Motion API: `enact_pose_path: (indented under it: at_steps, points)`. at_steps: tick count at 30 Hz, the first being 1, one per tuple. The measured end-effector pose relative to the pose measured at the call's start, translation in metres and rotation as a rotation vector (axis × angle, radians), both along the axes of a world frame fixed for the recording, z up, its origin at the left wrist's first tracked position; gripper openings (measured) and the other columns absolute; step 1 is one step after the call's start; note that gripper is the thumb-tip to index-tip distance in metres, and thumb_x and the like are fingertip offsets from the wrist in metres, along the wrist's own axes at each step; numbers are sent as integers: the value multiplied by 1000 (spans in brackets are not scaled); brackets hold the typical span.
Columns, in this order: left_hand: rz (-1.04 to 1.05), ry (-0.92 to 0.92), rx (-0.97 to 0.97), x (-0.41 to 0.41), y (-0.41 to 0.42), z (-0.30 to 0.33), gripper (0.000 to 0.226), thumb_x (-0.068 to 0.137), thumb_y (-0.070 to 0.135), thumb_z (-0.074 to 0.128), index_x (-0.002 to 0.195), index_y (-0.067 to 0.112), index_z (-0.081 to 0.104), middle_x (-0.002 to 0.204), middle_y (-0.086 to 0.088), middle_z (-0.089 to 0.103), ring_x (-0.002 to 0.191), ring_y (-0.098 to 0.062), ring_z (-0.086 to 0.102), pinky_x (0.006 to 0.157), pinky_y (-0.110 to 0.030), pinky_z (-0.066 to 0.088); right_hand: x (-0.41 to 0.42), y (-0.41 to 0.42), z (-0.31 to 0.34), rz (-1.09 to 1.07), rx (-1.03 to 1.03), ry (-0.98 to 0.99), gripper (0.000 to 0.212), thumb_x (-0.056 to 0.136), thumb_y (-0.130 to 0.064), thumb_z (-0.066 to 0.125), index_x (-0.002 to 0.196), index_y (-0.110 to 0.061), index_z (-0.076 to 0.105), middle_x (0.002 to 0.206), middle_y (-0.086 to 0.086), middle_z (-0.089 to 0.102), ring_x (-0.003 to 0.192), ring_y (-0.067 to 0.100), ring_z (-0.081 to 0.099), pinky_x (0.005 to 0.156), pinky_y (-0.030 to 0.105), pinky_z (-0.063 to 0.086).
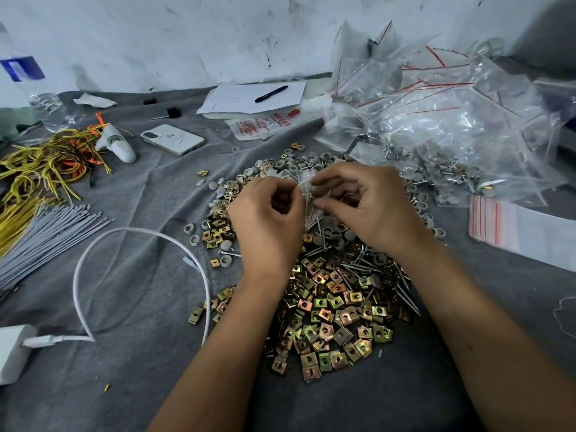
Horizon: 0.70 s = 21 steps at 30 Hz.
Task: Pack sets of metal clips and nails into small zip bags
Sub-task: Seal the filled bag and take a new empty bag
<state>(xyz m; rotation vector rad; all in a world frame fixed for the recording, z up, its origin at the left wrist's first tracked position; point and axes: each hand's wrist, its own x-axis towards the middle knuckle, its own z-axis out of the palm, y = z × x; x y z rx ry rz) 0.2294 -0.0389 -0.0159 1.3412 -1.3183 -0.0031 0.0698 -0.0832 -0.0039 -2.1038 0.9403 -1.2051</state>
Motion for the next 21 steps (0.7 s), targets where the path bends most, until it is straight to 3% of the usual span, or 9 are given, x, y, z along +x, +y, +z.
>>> enact_pose_path:
  at_steps: [3, 8, 10, 14, 16, 21]
  points:
    - [22, 15, 12, 2, -2, -2, 7, 86, 7, 74, 82, 11, 78, 74, 3, 71, 67, -9, 65, 63, -28, 55, -3, -1, 0, -37, 6, -63, 24, 84, -9, 83, 106, -15, 74, 94, -9, 76, 78, 6, 75, 61, 29, 62]
    - [40, 59, 45, 4, -4, -4, 8, 85, 11, 72, 82, 15, 78, 74, 7, 70, 66, -6, 65, 63, -31, 57, -7, -3, 2, -94, -74, -4, 9, 85, -18, 82, 91, -17, 75, 82, -12, 73, 73, 5, 71, 65, 24, 60]
    - [38, 78, 57, 6, -5, -6, 7, 85, 12, 73, 82, 16, 78, 74, 7, 71, 66, -6, 66, 63, -34, 59, -11, -4, 3, -24, -57, 128, 10, 85, -29, 82, 88, -22, 75, 80, -14, 71, 73, 4, 68, 65, 26, 58]
    - [58, 102, 64, 6, -6, -7, 11, 84, 12, 72, 80, 20, 77, 72, 9, 70, 65, -4, 65, 62, -30, 58, -15, -7, 0, 108, 69, 580, 36, 72, -59, 80, 97, -35, 75, 98, -16, 60, 104, 11, 48, 92, 38, 38]
    - [59, 116, 58, 6, -7, -6, 12, 84, 11, 73, 80, 22, 76, 71, 10, 69, 63, -3, 64, 61, -25, 56, -16, -7, -1, 148, 145, 631, 36, 73, -56, 83, 102, -37, 72, 103, -13, 54, 109, 11, 40, 93, 37, 36]
    - [58, 149, 77, 7, -8, -7, 11, 84, 11, 73, 79, 21, 77, 70, 11, 69, 63, -4, 63, 60, -20, 52, -11, -7, -3, 164, 89, 684, 16, 85, -42, 79, 95, -33, 69, 101, -19, 52, 106, 9, 39, 92, 31, 33]
